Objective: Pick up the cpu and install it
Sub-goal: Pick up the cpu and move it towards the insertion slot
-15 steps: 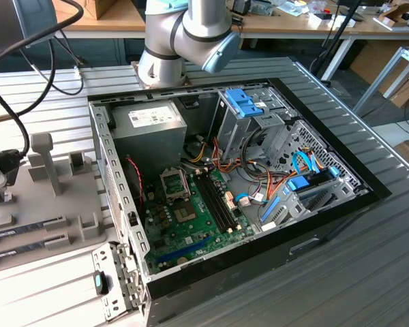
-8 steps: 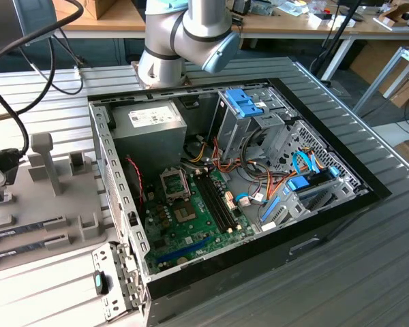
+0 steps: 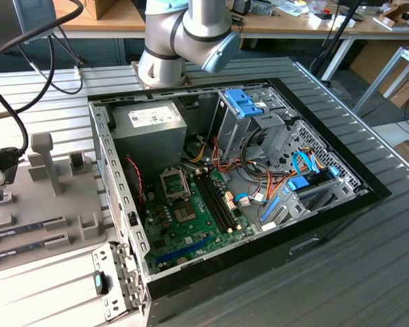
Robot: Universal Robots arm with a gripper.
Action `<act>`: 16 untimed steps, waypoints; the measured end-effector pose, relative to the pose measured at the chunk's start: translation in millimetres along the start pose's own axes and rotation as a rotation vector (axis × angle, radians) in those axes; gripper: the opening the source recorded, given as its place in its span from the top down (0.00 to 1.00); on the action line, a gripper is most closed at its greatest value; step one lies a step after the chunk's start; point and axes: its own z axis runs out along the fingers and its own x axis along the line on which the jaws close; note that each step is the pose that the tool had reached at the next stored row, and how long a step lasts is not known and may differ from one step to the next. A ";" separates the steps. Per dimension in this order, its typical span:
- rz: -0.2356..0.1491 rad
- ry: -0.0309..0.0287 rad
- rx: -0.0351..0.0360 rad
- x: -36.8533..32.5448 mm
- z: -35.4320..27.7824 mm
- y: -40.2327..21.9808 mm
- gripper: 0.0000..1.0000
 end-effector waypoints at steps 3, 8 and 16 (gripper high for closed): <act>0.000 -0.0001 -0.0001 0.1 -1.3 0.0 0.53; 0.000 -0.0001 0.0000 0.2 -4.1 0.1 0.53; 0.000 -0.0001 -0.0001 0.3 -7.4 0.3 0.53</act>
